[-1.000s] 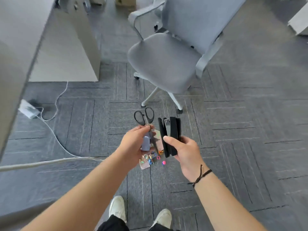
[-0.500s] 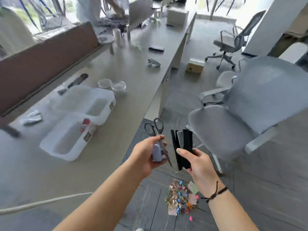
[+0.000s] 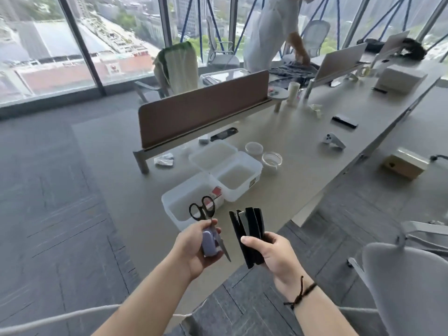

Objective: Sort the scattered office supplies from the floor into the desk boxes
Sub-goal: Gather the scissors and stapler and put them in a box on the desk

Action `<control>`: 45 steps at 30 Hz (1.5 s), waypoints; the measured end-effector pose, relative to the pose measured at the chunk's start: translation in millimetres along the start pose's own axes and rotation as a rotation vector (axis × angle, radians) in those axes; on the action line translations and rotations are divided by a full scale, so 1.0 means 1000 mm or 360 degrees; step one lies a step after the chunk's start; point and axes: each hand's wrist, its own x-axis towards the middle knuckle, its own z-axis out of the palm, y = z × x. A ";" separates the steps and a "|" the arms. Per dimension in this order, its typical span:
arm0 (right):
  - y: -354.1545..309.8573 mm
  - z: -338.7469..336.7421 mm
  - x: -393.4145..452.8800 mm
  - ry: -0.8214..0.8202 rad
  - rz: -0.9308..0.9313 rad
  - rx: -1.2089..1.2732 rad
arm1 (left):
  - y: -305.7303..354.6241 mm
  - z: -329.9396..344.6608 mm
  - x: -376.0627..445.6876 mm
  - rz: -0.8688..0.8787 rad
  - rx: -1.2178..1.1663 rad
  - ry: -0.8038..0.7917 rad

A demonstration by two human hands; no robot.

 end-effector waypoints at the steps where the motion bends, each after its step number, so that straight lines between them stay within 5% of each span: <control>1: -0.004 0.012 0.010 -0.0056 0.0010 -0.0059 | 0.008 -0.010 0.006 0.0010 -0.0053 0.0026; 12: -0.043 0.133 0.131 -0.0418 -0.0095 -0.0967 | 0.075 -0.109 0.063 0.0046 -0.0444 0.0277; 21: -0.051 0.183 0.227 -0.0781 -0.0131 -0.1623 | 0.086 -0.124 0.095 -0.0019 -0.0523 0.0477; 31: -0.033 0.193 0.332 -0.1221 -0.0747 -0.2408 | 0.083 -0.099 0.131 -0.0143 -0.0706 0.0668; 37: -0.003 0.191 0.371 -0.1421 -0.1036 -0.2496 | 0.087 -0.073 0.151 -0.0154 -0.0774 0.0749; 45: 0.013 0.176 0.378 -0.1310 -0.1428 -0.2615 | 0.086 -0.056 0.164 -0.0135 -0.0817 0.0797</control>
